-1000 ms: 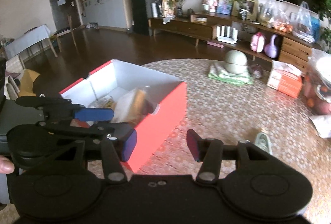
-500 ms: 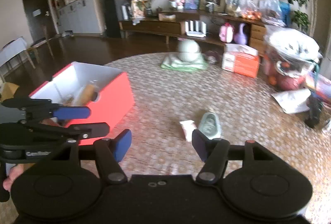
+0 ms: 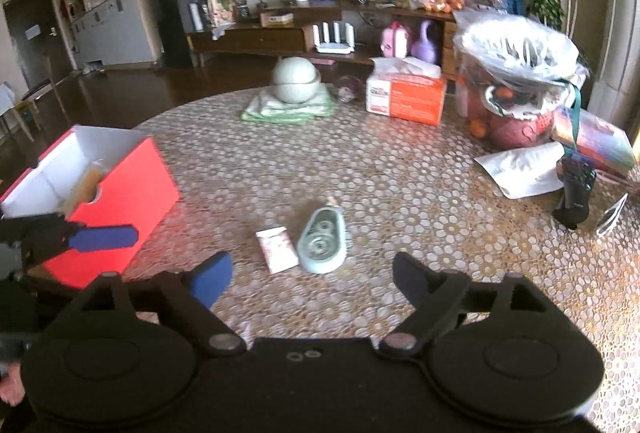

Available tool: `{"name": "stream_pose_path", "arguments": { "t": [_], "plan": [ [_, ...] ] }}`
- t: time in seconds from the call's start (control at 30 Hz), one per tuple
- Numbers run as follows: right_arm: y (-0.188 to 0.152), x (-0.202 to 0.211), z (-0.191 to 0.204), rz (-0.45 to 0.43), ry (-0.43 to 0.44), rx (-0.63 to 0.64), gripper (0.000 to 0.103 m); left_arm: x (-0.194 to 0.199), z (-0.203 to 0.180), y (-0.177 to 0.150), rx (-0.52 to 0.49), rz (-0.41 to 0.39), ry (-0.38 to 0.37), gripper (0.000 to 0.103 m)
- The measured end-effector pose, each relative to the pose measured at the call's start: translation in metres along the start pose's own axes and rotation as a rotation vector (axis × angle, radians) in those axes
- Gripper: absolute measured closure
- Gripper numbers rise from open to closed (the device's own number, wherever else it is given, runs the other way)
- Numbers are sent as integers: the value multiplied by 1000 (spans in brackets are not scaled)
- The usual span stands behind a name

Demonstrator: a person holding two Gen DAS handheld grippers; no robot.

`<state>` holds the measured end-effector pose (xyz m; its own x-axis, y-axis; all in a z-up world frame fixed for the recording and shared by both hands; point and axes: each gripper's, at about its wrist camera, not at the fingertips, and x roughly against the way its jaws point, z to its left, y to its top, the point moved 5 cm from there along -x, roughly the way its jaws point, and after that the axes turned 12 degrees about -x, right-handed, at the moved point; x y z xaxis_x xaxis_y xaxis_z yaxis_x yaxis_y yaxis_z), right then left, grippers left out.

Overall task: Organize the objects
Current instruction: 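Withdraw both tools from the red box back over the table, then move left tool to pink paper packet while right tool lowers onto grey-green gear container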

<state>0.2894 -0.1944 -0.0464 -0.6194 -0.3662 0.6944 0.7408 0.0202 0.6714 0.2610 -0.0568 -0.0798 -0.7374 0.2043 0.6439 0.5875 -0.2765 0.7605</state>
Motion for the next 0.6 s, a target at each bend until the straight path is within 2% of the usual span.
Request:
{"name": "stream_pose_path", "arguments": {
  "t": [0.4,0.6],
  "plan": [
    [20,-71,-19,90,-36,-49,8,-75,-2,-1,68,95,19,20],
    [24,-102,-20,128,-63,-73,8,-105,-1,-4,84,135,64,7]
  ]
}}
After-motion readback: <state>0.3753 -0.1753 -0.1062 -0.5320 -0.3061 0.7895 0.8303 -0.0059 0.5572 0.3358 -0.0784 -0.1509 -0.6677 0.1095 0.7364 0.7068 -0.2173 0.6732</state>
